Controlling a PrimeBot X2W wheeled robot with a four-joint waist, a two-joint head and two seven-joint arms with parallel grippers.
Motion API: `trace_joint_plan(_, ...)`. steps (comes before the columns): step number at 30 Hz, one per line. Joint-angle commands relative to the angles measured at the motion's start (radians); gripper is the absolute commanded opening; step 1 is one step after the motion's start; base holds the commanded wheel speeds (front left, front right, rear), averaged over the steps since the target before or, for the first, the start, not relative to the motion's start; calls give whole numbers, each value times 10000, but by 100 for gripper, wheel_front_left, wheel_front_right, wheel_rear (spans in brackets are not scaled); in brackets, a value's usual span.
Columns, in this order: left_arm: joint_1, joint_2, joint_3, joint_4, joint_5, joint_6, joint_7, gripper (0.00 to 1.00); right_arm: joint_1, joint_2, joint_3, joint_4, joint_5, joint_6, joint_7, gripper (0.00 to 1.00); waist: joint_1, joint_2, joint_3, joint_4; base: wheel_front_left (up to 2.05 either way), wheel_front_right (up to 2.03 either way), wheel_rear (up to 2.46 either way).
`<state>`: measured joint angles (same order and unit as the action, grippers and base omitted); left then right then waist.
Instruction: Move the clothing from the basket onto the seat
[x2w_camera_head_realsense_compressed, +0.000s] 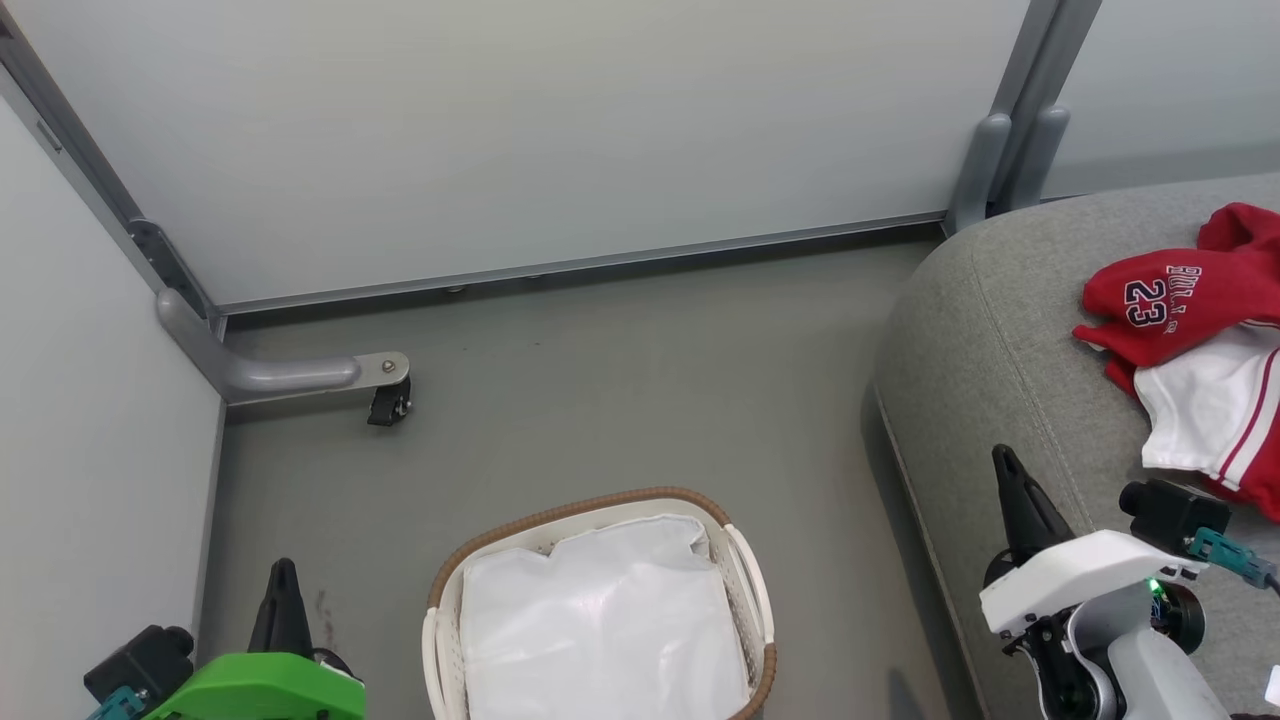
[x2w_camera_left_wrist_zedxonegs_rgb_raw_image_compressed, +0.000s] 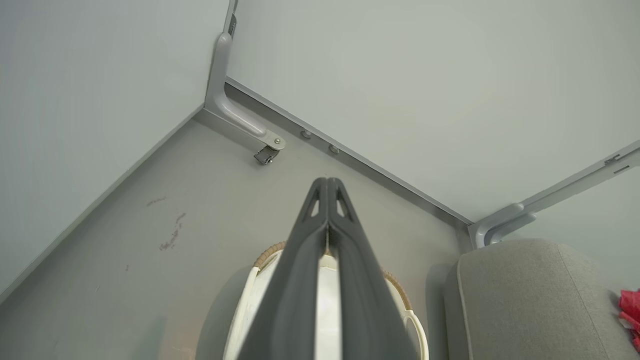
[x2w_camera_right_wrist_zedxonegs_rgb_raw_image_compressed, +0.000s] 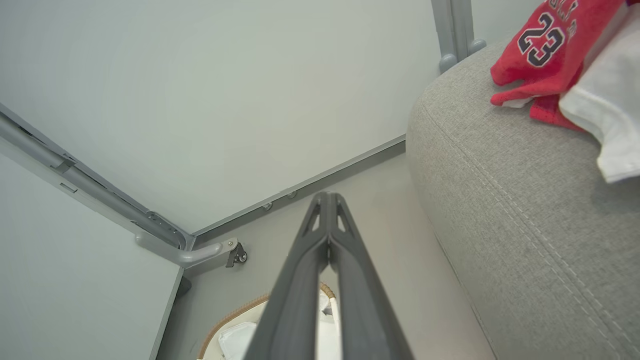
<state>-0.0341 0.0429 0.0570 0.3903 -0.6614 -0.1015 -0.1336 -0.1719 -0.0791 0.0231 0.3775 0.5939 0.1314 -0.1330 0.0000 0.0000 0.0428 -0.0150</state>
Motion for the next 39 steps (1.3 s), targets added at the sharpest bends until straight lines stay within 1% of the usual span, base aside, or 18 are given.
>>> trace_joint_plan(1, -301, 52, 45, -202, -399, -51, 72, 0, -1, -36, -86, -201, 428, -2, 88, 0, 0, 0, -7, 3, 0, 0, 0)
trace_joint_plan(17, -431, 65, 176, -507, -2528, -114, 635, 0, 141, 42, -391, -477, 2697, -4, 642, 0, 0, 0, -71, 27, 0, 0, 0)
trace_joint_plan(39, -568, 80, 315, -848, -4946, -183, 1278, 0, 321, 122, -741, -788, 5287, -6, 1290, 0, 0, 0, -160, 61, 0, 0, 0)
